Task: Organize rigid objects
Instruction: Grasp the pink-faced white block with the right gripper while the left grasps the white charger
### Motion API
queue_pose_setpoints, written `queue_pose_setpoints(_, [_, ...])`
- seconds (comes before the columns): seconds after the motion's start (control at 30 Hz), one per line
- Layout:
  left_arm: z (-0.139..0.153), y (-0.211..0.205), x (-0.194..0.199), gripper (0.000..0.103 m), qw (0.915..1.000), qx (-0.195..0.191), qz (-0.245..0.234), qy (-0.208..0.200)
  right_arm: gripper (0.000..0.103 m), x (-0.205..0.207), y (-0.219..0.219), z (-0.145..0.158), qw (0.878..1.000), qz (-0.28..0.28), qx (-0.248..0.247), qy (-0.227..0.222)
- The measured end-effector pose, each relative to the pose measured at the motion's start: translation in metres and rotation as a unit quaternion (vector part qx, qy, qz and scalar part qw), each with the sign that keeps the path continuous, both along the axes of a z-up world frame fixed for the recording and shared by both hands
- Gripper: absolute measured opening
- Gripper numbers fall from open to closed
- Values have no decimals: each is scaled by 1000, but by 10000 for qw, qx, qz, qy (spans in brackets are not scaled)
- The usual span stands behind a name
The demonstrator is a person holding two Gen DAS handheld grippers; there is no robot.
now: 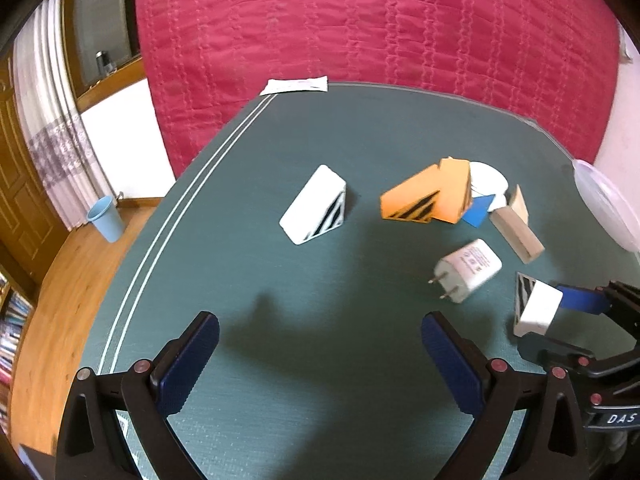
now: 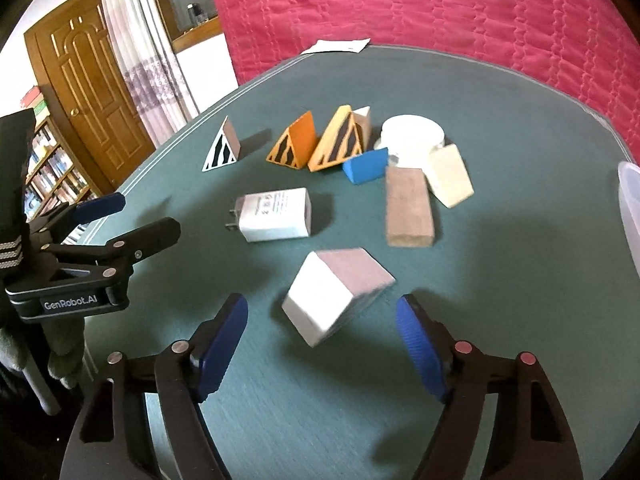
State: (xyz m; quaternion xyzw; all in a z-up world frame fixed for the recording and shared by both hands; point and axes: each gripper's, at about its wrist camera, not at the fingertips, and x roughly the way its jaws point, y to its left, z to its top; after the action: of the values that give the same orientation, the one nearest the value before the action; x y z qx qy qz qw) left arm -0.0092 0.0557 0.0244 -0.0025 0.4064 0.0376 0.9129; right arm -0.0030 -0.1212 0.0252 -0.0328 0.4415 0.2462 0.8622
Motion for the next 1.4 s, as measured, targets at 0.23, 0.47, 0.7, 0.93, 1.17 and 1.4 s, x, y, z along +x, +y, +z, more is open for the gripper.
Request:
queue_pose_setpoints(0.23, [-2,2,1,103,10000,-12,-3,25,53,4,12,-1,9989,-108,-368,-253])
queue_pose_setpoints(0.47, [-1,1,-1,103,10000,22,-32,-9,33,3,-10,1,9986,-192,-386,-303])
queue_pose_setpoints(0.7, [-2,-26,2,103,9987,243,-440,-19,31,-4,-45,-1,9974,-443,-453,-352])
queue_pose_setpoints(0.93, [-6,-57,16,96,9942,529,-937,6,31,-5,-54,-3,9972,-474,-424,-391])
queue_pose_setpoints(1.17, [-10,-74,35,84,9903,617,-1237,109,31,-6,-56,-4,9975,-469,-350,-402])
queue_pose_setpoints(1.4, [-12,-81,47,54,9896,420,-1366,133,32,-4,-56,-4,9977,-474,-261,-401])
